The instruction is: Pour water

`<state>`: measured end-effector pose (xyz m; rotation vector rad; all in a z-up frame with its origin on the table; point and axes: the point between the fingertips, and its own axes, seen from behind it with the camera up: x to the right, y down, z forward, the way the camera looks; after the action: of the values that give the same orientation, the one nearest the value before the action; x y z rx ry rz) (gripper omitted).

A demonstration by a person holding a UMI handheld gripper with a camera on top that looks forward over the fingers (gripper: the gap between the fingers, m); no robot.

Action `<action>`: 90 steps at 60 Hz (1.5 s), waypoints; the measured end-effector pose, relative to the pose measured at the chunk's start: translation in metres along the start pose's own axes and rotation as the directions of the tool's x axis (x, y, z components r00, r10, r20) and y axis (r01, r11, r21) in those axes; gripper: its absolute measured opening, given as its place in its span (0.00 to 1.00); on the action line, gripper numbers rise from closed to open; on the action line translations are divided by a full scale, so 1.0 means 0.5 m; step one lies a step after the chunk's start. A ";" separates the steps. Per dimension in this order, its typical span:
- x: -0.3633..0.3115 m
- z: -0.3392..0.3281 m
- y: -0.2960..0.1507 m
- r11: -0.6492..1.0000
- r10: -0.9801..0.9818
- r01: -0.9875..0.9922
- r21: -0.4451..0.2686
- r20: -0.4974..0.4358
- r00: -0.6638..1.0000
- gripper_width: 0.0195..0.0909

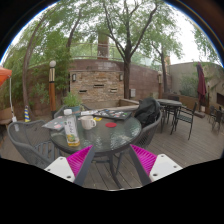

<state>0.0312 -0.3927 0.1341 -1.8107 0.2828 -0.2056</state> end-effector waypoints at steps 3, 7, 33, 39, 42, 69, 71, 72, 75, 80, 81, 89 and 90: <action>-0.006 0.002 0.002 1.000 -0.010 0.010 0.010 0.004 1.000 0.85; -0.016 0.013 0.004 1.000 -0.024 0.023 0.018 0.021 1.000 0.85; -0.329 0.286 0.026 0.989 -0.070 0.047 0.143 0.161 0.984 0.87; -0.401 0.355 0.040 0.989 -0.082 0.061 0.134 0.162 0.983 0.86; -0.423 0.387 0.044 0.989 -0.091 0.072 0.128 0.150 0.985 0.86; -0.446 0.525 -0.011 0.990 -0.056 0.045 0.134 0.077 0.995 0.56; -0.448 0.525 -0.011 0.990 -0.067 0.055 0.128 0.085 0.994 0.57; -0.449 0.526 -0.010 0.991 -0.070 0.059 0.123 0.088 0.994 0.55; -0.452 0.526 -0.010 0.991 -0.087 0.076 0.111 0.097 0.991 0.54; -0.462 0.524 -0.011 0.986 -0.134 0.122 0.111 0.108 0.985 0.49; -0.465 0.525 -0.015 0.986 -0.140 0.128 0.110 0.110 0.984 0.46; -0.505 0.538 -0.013 0.984 -0.165 0.152 0.091 0.146 0.975 0.43; -0.516 0.541 -0.014 0.984 -0.165 0.153 0.086 0.159 0.973 0.43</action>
<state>-0.1370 -0.0641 0.0742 -1.7666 0.0115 -0.1738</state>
